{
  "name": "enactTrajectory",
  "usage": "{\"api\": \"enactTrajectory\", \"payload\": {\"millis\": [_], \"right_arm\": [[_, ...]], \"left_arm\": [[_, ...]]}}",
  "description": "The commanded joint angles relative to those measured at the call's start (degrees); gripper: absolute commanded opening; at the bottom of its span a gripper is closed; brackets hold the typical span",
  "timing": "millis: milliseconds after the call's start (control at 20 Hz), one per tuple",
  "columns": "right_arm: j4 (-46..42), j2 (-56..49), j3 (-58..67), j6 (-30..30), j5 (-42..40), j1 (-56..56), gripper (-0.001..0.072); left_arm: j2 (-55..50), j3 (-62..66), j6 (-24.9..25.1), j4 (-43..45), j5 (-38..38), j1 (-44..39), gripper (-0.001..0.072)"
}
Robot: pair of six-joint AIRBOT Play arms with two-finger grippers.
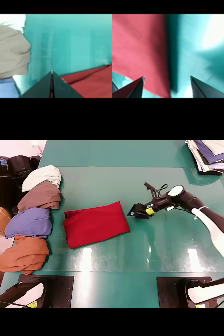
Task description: Fold the shirts.
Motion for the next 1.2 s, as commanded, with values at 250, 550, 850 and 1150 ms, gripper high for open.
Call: {"api": "enactTrajectory", "payload": {"millis": [250,550,850,1150], "right_arm": [[7.34,-15.72,16.15,-2.05,0.63,10.82,0.0469],[6.8,-15.72,22.64,-2.05,-0.63,11.56,0.0013],[-0.68,1.62,9.53,-1.77,-2.64,-5.86,0.0013],[-11.1,22.53,-6.12,1.92,-6.12,-40.13,0.0013]], "left_arm": [[-0.13,0.0,0.0,-2.19,-0.35,0.07,0.0025],[-0.11,0.0,1.01,-2.19,-1.77,-3.02,0.0024],[-0.11,0.0,0.98,-2.1,-1.27,-12.2,0.0024],[-0.11,0.0,-0.46,-2.89,-1.25,-12.96,0.0024]]}}
